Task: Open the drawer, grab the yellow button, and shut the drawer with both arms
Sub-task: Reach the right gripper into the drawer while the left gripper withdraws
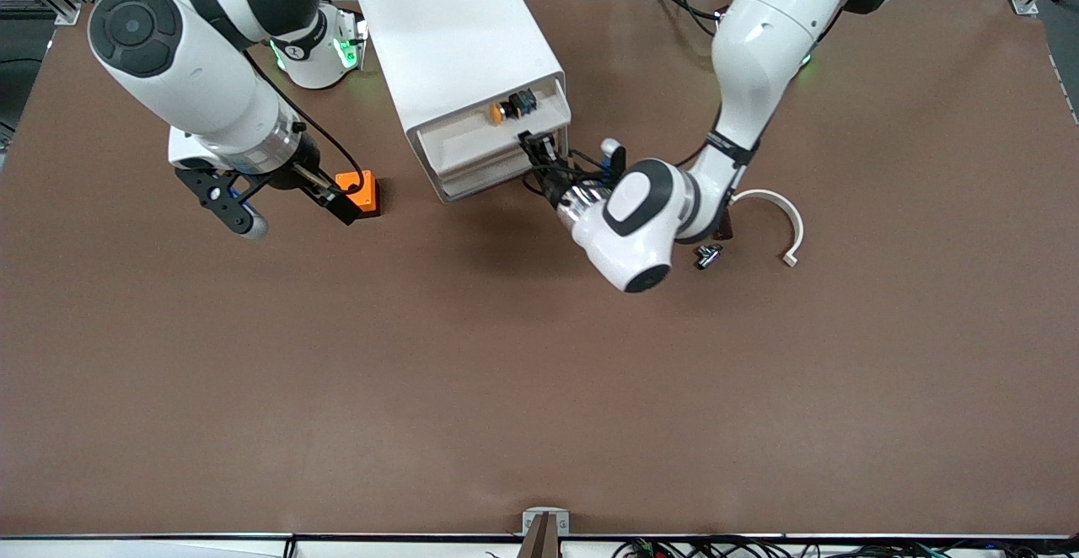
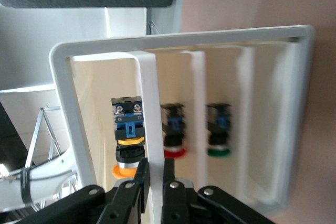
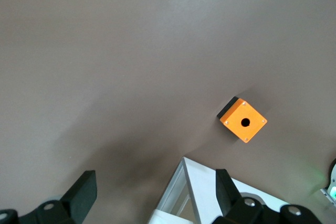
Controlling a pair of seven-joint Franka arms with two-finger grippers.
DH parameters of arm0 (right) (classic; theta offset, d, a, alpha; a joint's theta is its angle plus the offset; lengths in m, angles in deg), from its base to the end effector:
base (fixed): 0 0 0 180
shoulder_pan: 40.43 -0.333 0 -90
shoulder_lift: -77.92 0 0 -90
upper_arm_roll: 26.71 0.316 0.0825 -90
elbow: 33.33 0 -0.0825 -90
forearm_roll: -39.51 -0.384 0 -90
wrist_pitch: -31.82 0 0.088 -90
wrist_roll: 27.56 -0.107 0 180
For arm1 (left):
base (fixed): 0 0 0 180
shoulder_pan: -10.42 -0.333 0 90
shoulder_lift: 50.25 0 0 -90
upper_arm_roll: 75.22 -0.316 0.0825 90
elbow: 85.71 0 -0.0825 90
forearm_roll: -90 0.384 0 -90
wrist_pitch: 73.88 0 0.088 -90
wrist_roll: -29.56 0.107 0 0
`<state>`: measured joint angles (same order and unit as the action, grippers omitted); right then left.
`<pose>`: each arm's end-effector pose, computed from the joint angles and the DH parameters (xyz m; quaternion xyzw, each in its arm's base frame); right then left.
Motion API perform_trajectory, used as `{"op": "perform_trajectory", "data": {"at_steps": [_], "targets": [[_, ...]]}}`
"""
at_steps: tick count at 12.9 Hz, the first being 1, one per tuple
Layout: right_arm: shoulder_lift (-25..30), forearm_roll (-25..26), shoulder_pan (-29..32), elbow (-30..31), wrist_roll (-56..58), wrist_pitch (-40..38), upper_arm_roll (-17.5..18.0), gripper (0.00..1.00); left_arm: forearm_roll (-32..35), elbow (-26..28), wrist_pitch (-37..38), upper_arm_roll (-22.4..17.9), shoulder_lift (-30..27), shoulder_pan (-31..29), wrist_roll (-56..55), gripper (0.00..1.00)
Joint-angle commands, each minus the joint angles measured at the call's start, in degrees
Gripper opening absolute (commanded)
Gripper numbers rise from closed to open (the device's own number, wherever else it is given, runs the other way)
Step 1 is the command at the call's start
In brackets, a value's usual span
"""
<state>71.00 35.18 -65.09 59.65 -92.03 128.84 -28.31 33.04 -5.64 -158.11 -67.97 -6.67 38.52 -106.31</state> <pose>0.5443 0.2404 0.5410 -0.9326 0.3584 0.0428 0.0084 0.5055 -0.4549 0.2774 -0.4264 -0.6927 0.5245 0.2514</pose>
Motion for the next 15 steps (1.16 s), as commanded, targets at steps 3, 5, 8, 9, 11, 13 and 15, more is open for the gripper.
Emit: {"op": "perform_trajectory", "data": {"at_steps": [3,5,8,9,11,13,15], "targets": [[-1.4,-2.0,-6.2,-0.2,-10.2,3.7,-0.5,1.00,2.4,-3.3,1.9,-0.5,0.6,-6.7,8.5,0.00],[-2.7,-2.6,-10.0,-0.3,-15.2,6.1,-0.6,1.00,2.2,-3.3,1.8,-0.5,0.7,-8.0,9.0,0.00],[-4.5,-2.1,-14.8,-0.3,-21.3,8.3,-0.6,1.00,2.1,-3.3,1.6,-0.5,0.7,-8.3,9.0,0.33],[-4.9,-1.9,-16.5,-0.3,-22.7,8.7,-0.7,1.00,2.1,-3.4,1.6,-0.5,0.6,-8.8,9.0,0.78],[-6.1,-1.3,-19.4,-0.2,-26.0,9.4,-0.7,1.00,2.2,-3.4,1.7,-0.6,0.5,-9.5,9.0,0.89],[-6.8,0.1,-21.7,-0.3,-29.0,9.9,-0.7,1.00,2.8,-4.5,2.0,-0.6,0.4,-9.8,9.0,1.00],[-7.8,0.6,-23.3,-0.1,-31.2,10.6,-0.7,1.00,3.3,-6.1,2.1,-1.1,0.3,-11.2,9.1,1.00]]}}
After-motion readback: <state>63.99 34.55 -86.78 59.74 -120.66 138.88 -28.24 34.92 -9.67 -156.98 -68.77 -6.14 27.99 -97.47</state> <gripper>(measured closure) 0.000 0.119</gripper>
